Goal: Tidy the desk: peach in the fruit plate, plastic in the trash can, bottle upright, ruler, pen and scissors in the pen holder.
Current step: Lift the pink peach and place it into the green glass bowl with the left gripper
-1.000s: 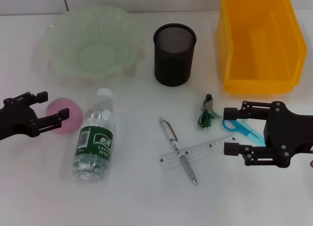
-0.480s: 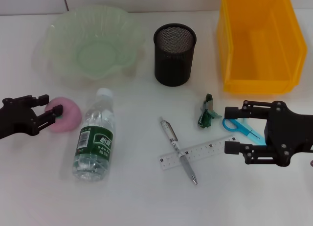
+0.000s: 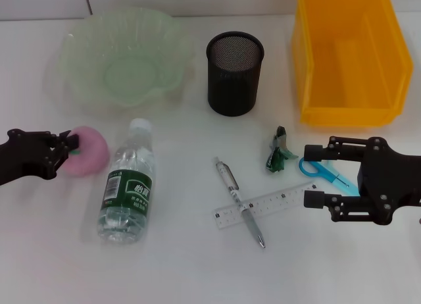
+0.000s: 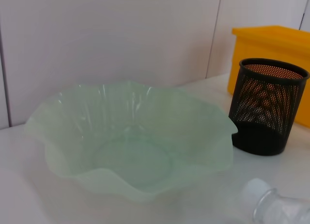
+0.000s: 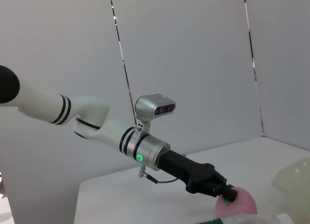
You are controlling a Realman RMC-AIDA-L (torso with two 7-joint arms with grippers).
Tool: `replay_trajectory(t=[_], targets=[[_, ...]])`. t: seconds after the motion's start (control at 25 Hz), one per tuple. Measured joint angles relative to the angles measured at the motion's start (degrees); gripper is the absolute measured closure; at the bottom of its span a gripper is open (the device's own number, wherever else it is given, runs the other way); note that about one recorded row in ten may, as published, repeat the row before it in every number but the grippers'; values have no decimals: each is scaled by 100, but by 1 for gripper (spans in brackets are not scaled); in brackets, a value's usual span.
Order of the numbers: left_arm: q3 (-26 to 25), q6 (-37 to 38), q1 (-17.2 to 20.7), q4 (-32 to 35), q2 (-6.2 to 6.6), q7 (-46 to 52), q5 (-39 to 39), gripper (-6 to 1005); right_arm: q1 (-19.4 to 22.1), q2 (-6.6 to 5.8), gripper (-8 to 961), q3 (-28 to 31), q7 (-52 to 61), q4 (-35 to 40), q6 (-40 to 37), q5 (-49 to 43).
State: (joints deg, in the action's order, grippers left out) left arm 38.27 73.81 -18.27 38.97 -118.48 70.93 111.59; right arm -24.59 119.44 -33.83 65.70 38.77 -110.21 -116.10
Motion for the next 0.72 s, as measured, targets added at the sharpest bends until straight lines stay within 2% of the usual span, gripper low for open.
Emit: replay_trajectory(t=[0.12,0.32,0.48,0.6,0.64,0.68,0.72], targets=[[-55,21,2,150,-5,221,-61,893,5,0,232,6,2,9,-2,0],[-55,145,26,596,-10,644,-306,946,14,0,232,9,4,24,-31,113],[50,358,-74,1037,-25,807,-827,957,16,0,232,3,4,32,-51,179],[172,211,-396,1048,-20,796,-1142,957,17,-5,231,-31,5,30,-45,259],[215,4,-680,948,-17,791,-1158,957,21,-7,231,-34,5,29,-34,276],[215,4,-680,948,-17,791,-1158,957,21,-7,231,-34,5,29,-34,276],[289,-281,-1019,711,-15,747,-1133,957,21,-8,231,-11,5,12,-32,278]])
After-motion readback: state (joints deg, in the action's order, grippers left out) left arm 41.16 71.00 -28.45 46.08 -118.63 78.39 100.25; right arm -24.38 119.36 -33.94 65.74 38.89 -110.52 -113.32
